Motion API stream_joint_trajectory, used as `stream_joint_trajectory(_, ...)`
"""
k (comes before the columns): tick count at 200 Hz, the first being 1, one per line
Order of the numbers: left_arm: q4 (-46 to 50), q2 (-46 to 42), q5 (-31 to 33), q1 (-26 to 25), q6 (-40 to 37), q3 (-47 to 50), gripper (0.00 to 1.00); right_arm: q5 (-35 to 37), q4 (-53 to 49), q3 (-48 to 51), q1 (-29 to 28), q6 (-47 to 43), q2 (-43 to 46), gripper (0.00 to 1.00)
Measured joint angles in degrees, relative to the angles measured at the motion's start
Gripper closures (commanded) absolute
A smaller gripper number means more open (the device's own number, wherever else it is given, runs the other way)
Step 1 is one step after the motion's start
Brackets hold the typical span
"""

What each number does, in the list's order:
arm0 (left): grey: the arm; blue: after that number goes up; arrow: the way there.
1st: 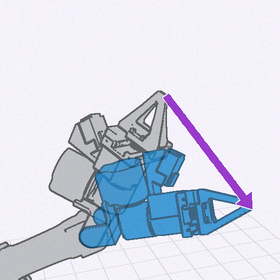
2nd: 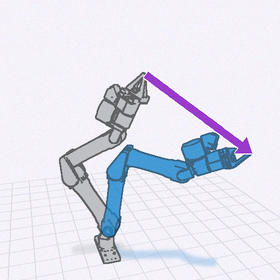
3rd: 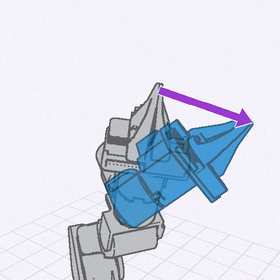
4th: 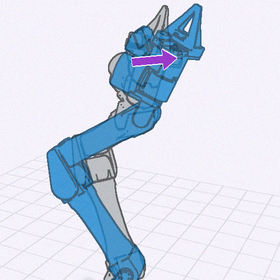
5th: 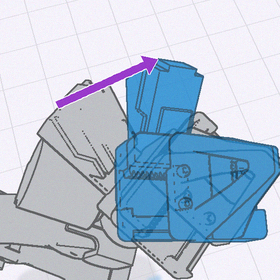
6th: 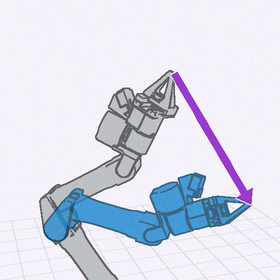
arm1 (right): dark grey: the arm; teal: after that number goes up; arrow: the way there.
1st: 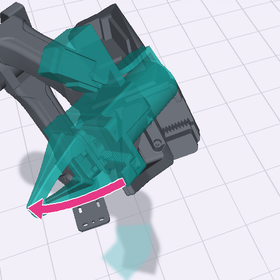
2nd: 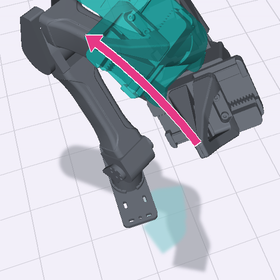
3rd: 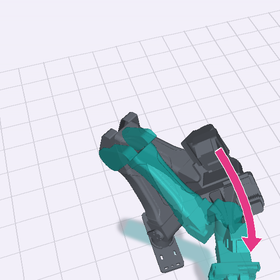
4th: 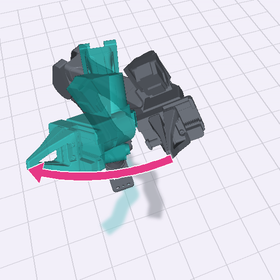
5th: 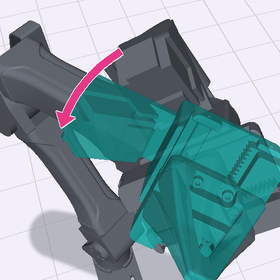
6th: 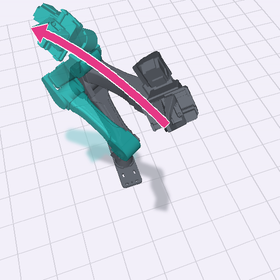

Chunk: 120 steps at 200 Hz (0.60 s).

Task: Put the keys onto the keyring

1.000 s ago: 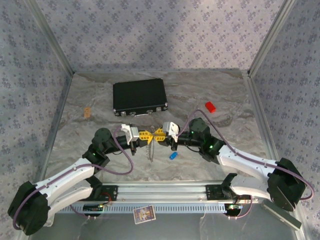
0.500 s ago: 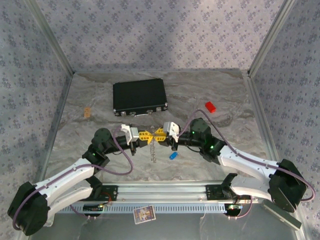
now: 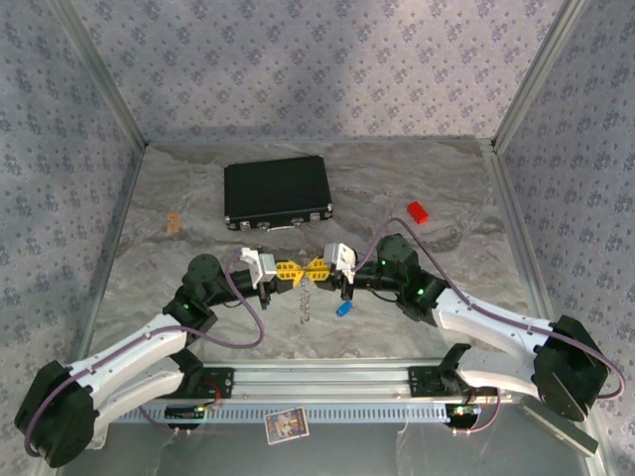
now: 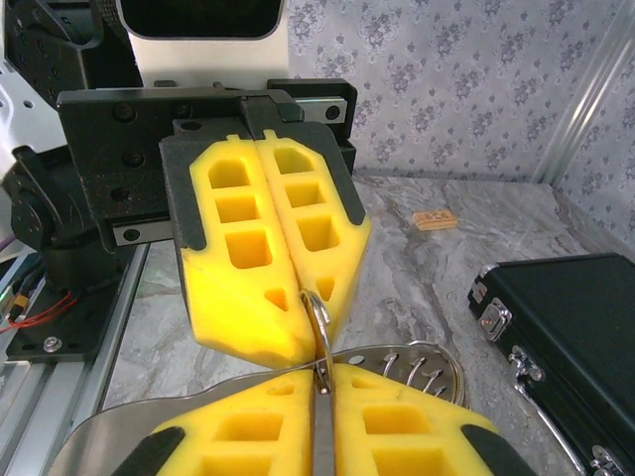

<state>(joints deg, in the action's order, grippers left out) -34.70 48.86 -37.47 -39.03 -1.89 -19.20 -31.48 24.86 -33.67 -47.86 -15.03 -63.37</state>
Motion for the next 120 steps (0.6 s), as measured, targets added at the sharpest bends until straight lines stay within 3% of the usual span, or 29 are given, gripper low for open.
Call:
stream_joint_trajectory(16,0.1,-0.1,0.0,0.0,-0.2,0.0,1.0,-0.5,-0.2,0.0,0.1,-0.1,0.0,1.0)
stream_joint_trajectory(29,0.5,-0.1,0.1,0.0,-0.4,0.0,0.85,-0.8,-0.7,-0.1,0.2,-0.5,0.0,1.0)
stream_joint_trajectory(38,0.8,-0.1,0.4,0.0,-0.8,0.0,0.82,-0.8,-1.2,-0.4,0.2,-0.9,-0.1,1.0)
stream_joint_trajectory(94,12.2,-1.6,3.0,-0.9,-6.7,-4.0,0.8,-0.7,-10.4,-4.2,0.2,-4.8,-0.3,1.0)
stream_joint_trajectory(120,18.6,-1.6,3.5,-1.1,-10.4,-6.7,0.83,-0.4,-15.2,-6.6,0.2,-7.0,-0.8,1.0)
